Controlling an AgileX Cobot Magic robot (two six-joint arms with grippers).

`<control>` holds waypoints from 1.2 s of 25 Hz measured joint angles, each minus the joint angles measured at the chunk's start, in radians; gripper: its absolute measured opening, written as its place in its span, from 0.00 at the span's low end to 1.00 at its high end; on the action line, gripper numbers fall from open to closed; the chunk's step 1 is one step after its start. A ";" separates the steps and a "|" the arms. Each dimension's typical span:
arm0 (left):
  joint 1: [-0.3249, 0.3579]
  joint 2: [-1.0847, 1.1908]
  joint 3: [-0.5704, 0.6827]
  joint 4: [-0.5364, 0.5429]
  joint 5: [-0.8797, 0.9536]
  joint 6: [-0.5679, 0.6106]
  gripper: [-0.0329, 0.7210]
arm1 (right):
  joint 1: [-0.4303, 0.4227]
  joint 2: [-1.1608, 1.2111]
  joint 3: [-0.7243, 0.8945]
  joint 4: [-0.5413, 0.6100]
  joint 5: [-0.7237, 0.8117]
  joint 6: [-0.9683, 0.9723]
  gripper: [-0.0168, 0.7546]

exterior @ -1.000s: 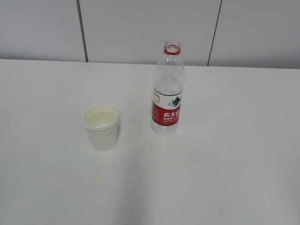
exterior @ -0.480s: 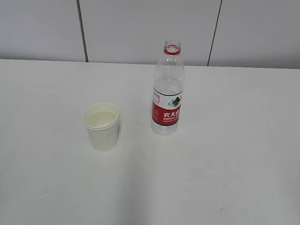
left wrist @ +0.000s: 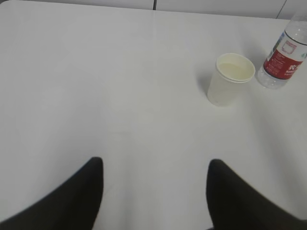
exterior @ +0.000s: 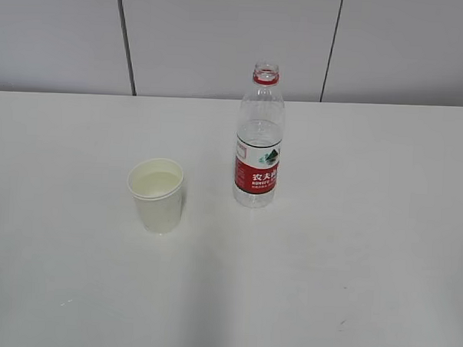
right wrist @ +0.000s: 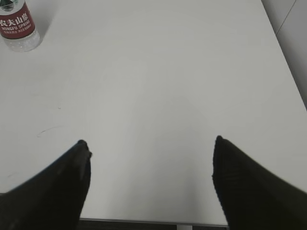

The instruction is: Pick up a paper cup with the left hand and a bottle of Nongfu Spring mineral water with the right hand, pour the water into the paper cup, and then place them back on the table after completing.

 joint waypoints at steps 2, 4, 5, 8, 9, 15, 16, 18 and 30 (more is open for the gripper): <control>0.000 0.000 0.000 0.000 0.000 0.000 0.61 | 0.000 0.000 0.000 0.000 0.000 0.000 0.78; 0.000 0.000 0.000 0.000 0.000 0.000 0.61 | 0.000 0.000 0.000 0.000 0.000 0.000 0.78; 0.000 0.000 0.000 0.000 0.000 0.000 0.61 | 0.000 0.000 0.000 0.000 0.000 0.000 0.78; 0.000 0.000 0.000 0.000 0.000 0.000 0.61 | 0.000 0.000 0.000 0.000 0.000 0.000 0.78; 0.000 0.000 0.000 0.000 0.000 0.000 0.61 | 0.000 0.000 0.000 0.000 0.000 0.000 0.78; 0.000 0.000 0.000 0.000 0.000 0.000 0.60 | 0.000 0.000 0.000 0.000 0.000 0.000 0.78; 0.000 0.000 0.000 0.000 0.000 0.000 0.60 | 0.000 0.000 0.000 0.000 0.000 0.000 0.78; 0.000 0.000 0.000 0.000 0.000 0.000 0.60 | 0.000 0.000 0.000 0.000 0.000 0.000 0.78; 0.000 0.000 0.000 0.000 0.000 0.000 0.59 | 0.000 0.000 0.000 0.000 0.000 0.000 0.78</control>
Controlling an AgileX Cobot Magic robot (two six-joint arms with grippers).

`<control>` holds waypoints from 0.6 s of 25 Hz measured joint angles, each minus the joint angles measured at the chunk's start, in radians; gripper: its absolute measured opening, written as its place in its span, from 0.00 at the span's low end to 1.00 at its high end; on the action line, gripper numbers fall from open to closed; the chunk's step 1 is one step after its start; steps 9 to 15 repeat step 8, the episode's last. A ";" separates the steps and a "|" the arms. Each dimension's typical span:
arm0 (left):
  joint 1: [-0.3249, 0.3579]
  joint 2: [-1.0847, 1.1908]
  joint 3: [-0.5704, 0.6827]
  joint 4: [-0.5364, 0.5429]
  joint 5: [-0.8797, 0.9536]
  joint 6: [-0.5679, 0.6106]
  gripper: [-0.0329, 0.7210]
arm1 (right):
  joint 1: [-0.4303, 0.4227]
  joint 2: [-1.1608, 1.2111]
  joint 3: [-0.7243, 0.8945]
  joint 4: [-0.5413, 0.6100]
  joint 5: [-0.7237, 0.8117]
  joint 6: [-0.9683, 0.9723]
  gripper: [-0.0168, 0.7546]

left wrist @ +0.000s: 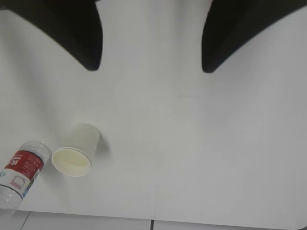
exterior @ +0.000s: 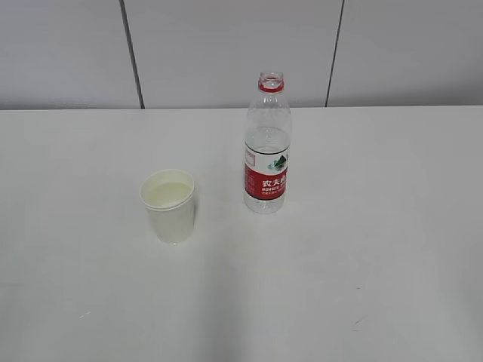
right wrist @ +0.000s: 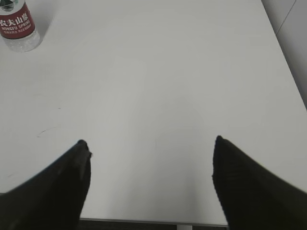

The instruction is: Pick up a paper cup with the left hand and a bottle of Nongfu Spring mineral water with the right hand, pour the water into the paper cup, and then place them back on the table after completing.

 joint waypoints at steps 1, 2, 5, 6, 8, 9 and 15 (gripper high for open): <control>0.000 0.000 0.000 0.000 0.000 0.000 0.59 | 0.000 0.000 0.000 0.000 0.000 0.000 0.78; 0.000 0.000 0.000 0.000 0.000 0.000 0.59 | 0.000 0.000 0.000 0.000 0.000 0.000 0.78; 0.000 0.000 0.000 0.000 0.000 0.000 0.59 | 0.000 0.000 0.000 0.000 0.000 0.000 0.78; 0.000 0.000 0.000 0.000 0.000 0.000 0.59 | 0.000 0.000 0.000 0.000 0.000 0.000 0.78; 0.000 0.000 0.000 0.000 0.000 0.000 0.59 | 0.000 0.000 0.000 0.000 0.000 0.000 0.78; 0.000 0.000 0.000 0.000 0.000 0.000 0.59 | 0.000 0.000 0.000 0.000 0.000 0.000 0.78; 0.000 0.000 0.000 0.000 0.000 0.000 0.59 | 0.000 0.000 0.000 0.000 0.000 0.000 0.78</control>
